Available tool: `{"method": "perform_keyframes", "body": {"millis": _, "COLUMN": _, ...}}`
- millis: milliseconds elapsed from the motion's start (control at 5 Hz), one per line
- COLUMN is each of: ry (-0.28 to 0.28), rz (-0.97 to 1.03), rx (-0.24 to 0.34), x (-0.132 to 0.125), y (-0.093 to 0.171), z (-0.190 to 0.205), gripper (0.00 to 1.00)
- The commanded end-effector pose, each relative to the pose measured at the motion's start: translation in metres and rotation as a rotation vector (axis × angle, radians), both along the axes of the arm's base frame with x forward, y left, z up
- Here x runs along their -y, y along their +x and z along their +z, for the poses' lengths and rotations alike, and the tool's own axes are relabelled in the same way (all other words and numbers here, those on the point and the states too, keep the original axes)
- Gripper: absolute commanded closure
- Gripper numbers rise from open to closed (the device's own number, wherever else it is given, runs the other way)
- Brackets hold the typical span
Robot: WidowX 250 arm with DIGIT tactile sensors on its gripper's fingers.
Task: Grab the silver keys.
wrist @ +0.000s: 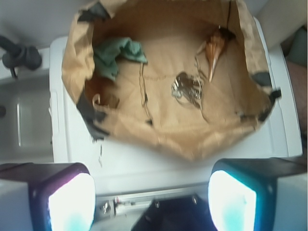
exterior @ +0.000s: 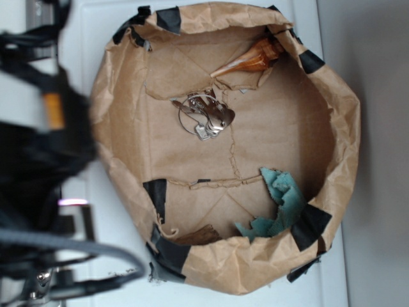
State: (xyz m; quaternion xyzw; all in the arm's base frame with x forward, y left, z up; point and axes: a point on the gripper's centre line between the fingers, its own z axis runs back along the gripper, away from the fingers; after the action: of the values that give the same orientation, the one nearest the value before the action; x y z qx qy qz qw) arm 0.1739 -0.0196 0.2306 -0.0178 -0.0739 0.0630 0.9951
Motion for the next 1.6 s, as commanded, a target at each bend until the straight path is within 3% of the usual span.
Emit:
{"method": "perform_keyframes", "body": {"millis": 0, "ry": 0.004, "rz": 0.083, "rx": 0.020, "x": -0.037, "y": 0.047, "z": -0.022, "gripper": 0.00}}
{"method": "perform_keyframes", "body": {"millis": 200, "ry": 0.024, "rz": 0.086, "rx": -0.040, "x": -0.049, "y": 0.060, "z": -0.057, "gripper": 0.00}}
{"method": "perform_keyframes", "body": {"millis": 1400, "ry": 0.024, "rz": 0.086, "rx": -0.040, "x": -0.049, "y": 0.060, "z": -0.057, "gripper": 0.00}}
